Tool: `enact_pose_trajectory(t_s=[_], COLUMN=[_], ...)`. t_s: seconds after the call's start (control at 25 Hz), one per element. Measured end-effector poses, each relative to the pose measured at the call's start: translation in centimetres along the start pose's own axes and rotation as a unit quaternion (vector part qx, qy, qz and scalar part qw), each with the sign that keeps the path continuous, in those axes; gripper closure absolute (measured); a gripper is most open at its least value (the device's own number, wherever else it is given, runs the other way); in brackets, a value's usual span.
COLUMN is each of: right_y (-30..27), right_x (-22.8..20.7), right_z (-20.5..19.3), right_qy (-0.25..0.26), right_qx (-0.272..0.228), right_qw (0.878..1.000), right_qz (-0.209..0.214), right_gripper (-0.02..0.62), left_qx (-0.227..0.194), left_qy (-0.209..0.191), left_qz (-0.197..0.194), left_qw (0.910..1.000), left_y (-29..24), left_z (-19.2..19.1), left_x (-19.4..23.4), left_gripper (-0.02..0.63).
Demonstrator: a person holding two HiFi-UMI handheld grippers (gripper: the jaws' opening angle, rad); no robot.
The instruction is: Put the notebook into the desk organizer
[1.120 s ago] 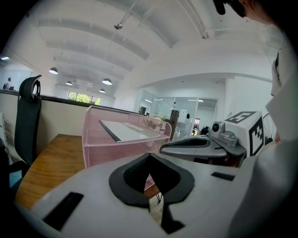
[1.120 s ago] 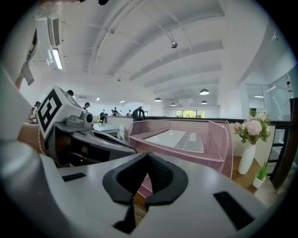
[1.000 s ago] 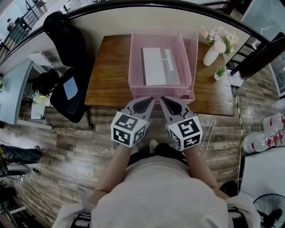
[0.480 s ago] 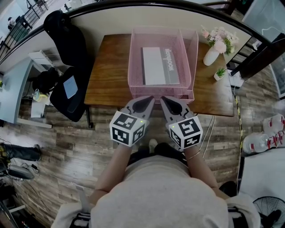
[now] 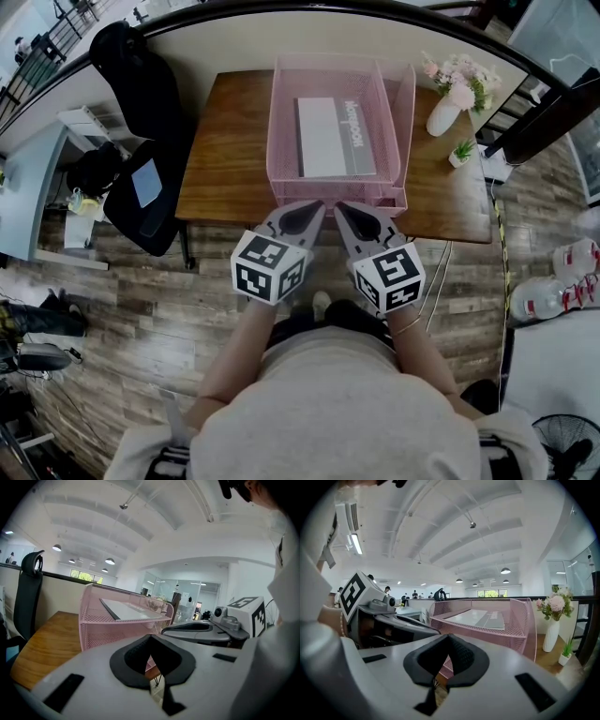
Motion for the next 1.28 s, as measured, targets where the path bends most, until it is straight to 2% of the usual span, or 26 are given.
enact_pose_trajectory(t_s=[0.92, 1.28], right_y=[0.14, 0.14], right_x=[-0.09, -0.23], right_z=[0.08, 0.09], right_qy=[-0.009, -0.011], right_qx=[-0.007, -0.007], right_qw=[1.000, 1.000], right_qz=[-0.004, -0.002], right_gripper=[0.586, 0.586], left_qx=[-0.008, 0.002], left_qy=[0.026, 0.009], left_qz=[-0.016, -0.025], left_qw=[0.9995, 0.9997], left_y=[-0.04, -0.29], left_z=[0.29, 0.41], left_x=[0.08, -0.21], left_gripper=[0.595, 0.595])
Point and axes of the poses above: the fingertips, and each gripper's own axes: y backward along the fingers, x to its left, z out of its top, the point moved 6 cm from there along y, backward along the fingers, and after that the axes turned 9 degrees about z, right-handed, at the moved point
